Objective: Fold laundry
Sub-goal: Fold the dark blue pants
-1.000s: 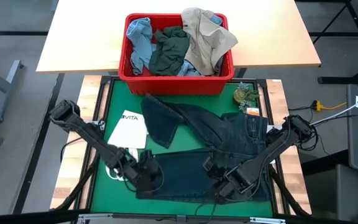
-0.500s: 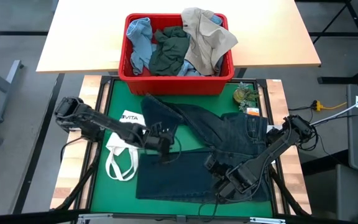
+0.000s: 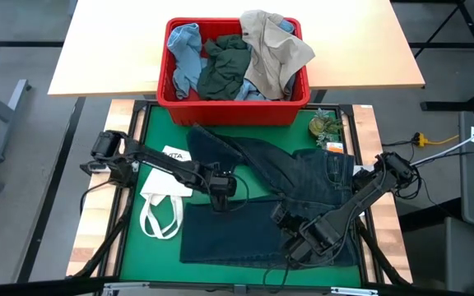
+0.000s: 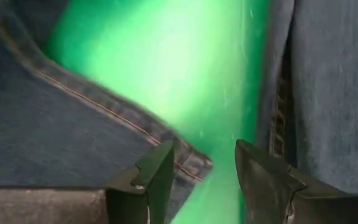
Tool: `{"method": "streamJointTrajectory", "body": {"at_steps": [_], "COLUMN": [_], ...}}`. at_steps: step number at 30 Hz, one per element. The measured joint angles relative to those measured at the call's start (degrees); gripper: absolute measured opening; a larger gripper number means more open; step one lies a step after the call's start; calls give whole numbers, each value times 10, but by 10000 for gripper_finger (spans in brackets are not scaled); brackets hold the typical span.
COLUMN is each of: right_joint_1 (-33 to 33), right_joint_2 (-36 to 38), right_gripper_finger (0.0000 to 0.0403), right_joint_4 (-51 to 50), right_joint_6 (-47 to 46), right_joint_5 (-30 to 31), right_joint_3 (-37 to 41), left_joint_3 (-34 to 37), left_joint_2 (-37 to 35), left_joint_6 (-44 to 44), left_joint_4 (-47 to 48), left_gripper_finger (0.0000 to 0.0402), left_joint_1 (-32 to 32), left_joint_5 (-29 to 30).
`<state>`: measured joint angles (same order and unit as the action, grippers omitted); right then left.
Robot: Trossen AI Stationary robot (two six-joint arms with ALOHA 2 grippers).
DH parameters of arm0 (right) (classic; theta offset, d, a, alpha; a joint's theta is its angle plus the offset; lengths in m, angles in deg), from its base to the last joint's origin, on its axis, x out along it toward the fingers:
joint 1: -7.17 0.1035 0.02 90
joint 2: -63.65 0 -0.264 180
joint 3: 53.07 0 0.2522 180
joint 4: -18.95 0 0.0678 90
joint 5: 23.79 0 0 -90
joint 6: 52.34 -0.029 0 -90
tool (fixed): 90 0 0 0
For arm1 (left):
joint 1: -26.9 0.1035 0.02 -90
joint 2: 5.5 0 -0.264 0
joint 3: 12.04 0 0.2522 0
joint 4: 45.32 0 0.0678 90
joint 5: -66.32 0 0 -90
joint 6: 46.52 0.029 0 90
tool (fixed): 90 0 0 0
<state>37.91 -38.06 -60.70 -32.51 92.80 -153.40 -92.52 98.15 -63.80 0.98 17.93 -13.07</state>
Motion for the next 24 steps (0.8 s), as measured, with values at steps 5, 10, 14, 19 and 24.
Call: {"method": "streamJointTrajectory", "body": {"at_steps": [5, 10, 14, 19, 24], "right_joint_1": [0, 0, 0, 0, 0], "right_joint_2": [0, 0, 0, 0, 0], "right_gripper_finger": [160, 160, 160, 160, 160], "right_joint_4": [1, 2, 4, 4, 4], "right_joint_6": [0, 0, 0, 0, 0], "right_joint_5": [0, 0, 0, 0, 0], "right_joint_3": [0, 0, 0, 0, 0], "left_joint_3": [0, 0, -2, -3, 1], "left_joint_2": [19, 38, 58, 63, 43], "left_joint_6": [1, 27, 31, 56, 58], "left_joint_4": [14, 14, 13, 12, 25], "left_gripper_finger": [164, 164, 161, 98, 20], "left_joint_1": [-2, 0, 0, -2, 0], "left_joint_5": [25, 32, 23, 11, 19]}}
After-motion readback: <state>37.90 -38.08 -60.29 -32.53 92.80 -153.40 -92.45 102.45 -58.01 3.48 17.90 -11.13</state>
